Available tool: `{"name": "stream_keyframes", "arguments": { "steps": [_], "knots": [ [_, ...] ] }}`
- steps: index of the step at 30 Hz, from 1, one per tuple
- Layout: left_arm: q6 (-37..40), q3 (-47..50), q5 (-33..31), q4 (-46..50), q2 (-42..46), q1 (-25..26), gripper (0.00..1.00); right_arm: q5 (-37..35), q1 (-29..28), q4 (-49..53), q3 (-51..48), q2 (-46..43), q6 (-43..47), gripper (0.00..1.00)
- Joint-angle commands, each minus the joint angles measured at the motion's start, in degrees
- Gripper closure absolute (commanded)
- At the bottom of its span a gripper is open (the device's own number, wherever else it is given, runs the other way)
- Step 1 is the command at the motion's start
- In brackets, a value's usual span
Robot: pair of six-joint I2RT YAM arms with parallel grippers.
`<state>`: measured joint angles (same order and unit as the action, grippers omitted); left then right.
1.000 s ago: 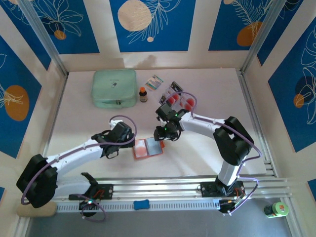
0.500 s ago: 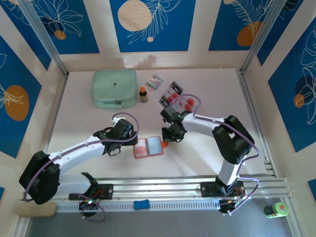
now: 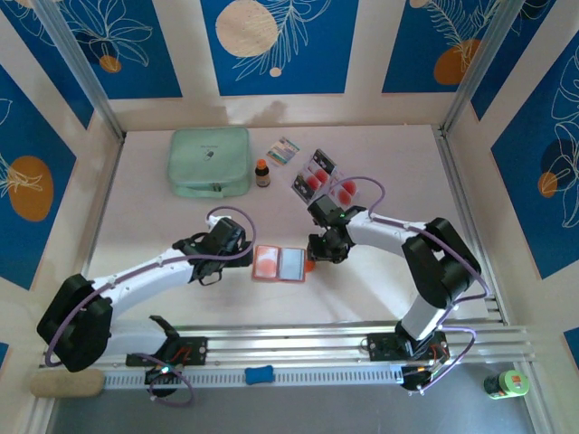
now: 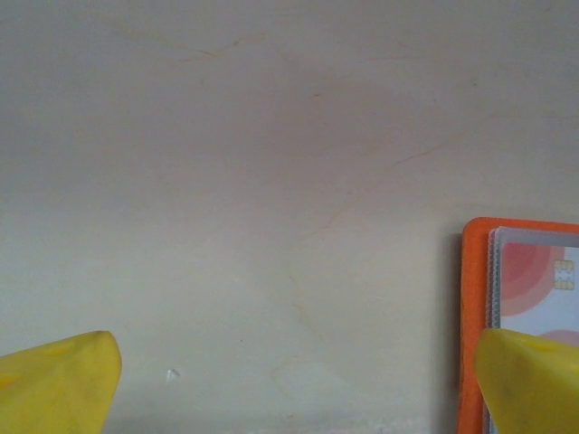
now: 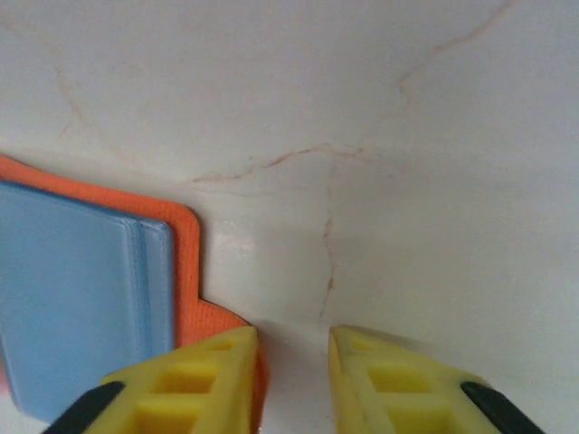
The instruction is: Put the credit cards into the card holder
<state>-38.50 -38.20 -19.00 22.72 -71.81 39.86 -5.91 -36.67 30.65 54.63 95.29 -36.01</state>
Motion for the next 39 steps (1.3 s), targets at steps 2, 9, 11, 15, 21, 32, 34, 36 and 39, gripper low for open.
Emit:
{"name": "stream_keyframes", "arguments": {
  "steps": [2,9,11,15,21,32,34,36,39],
  "knots": [
    [0.64,0.02,0.93,-1.01,-0.51,-0.64,0.0,0.4,0.28,1.86,1.68,-4.07,0.41,0.67],
    [0.42,1.19,1.27,-2.04,-1.23,-0.57,0.0,4.86,-1.41,1.03,3.61,-5.95,0.28,0.84],
    [0.44,1.53,1.49,-2.24,-1.74,-0.57,0.0,6.56,-2.21,-0.14,4.07,-5.36,0.09,0.88],
    [0.52,2.43,1.56,-2.6,-2.52,-0.57,0.0,10.8,-3.73,-3.78,4.41,-3.11,-1.03,0.96],
    [0.8,3.52,1.52,-2.95,-4.1,-0.64,0.0,13.47,-6.67,-6.83,6.29,1.55,-2.38,1.0],
    [0.79,4.27,3.71,-4.91,-7.28,-0.49,0.0,14.66,-9.04,-8.57,8.47,7.33,-3.42,1.0],
    [0.74,4.21,3.73,-5.13,-7.54,-0.43,0.0,14.89,-9.12,-8.8,8.53,7.78,-3.67,1.0],
    [0.78,4.27,3.88,-5.37,-7.71,-0.41,0.0,15.06,-9.21,-9.11,8.56,8.2,-3.8,1.0],
    [0.63,4.36,4.06,-5.66,-7.99,-0.44,0.0,15.32,-9.38,-9.25,8.8,8.77,-3.89,1.0]
  ]
}}
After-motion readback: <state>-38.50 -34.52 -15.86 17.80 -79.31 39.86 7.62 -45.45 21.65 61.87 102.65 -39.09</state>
